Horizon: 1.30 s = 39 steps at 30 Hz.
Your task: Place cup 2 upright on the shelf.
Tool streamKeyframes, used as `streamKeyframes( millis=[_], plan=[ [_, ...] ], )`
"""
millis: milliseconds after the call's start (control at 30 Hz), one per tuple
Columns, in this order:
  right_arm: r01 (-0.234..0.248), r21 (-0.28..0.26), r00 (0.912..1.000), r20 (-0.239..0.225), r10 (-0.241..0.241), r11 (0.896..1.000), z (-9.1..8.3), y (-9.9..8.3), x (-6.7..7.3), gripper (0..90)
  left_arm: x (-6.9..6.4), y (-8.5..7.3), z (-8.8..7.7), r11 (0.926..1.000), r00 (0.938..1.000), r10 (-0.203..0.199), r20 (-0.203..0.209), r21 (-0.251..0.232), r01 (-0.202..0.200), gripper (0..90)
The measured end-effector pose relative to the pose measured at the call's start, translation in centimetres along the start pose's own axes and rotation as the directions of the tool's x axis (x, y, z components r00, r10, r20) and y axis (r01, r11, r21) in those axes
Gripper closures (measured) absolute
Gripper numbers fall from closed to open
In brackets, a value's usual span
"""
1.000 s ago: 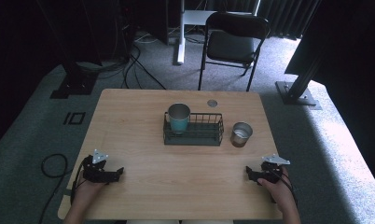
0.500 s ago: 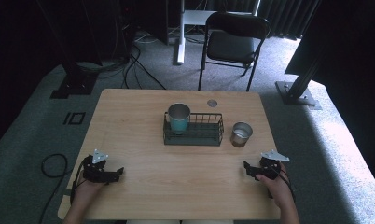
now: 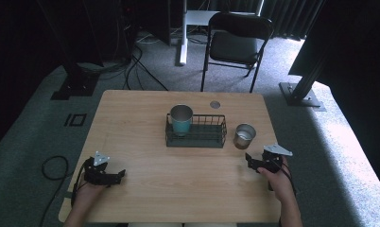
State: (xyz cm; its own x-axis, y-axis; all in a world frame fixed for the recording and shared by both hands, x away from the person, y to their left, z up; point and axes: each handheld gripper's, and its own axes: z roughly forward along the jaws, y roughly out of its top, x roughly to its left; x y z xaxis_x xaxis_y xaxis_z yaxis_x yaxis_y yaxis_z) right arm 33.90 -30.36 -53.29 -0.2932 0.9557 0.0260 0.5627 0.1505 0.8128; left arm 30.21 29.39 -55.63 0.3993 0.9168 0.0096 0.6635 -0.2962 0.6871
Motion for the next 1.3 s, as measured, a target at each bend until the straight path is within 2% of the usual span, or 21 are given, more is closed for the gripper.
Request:
streamKeyframes(
  millis=[667, 1033, 1300],
  plan=[
    [0.022, -0.053, 0.9998, 0.005, -0.021, 0.998, 1.2, 3.2, 0.2, 12.5, 0.0, 0.0, 0.0, 1.0000, 1.0000, -0.001, 0.000, 0.000, 0.001, 0.8],
    [0.030, -0.069, 0.9995, -0.004, -0.030, 0.997, 2.1, 4.1, 0.6, 12.0, 0.0, 0.0, 0.0, 1.0000, 1.0000, 0.000, 0.002, -0.001, 0.000, 0.8],
    [0.049, -0.074, 0.9988, 0.009, -0.048, 0.996, 3.1, 4.6, 0.8, 12.0, 0.0, 0.0, 0.0, 1.0000, 1.0000, 0.000, 0.001, -0.001, 0.000, 0.9]
  ],
)
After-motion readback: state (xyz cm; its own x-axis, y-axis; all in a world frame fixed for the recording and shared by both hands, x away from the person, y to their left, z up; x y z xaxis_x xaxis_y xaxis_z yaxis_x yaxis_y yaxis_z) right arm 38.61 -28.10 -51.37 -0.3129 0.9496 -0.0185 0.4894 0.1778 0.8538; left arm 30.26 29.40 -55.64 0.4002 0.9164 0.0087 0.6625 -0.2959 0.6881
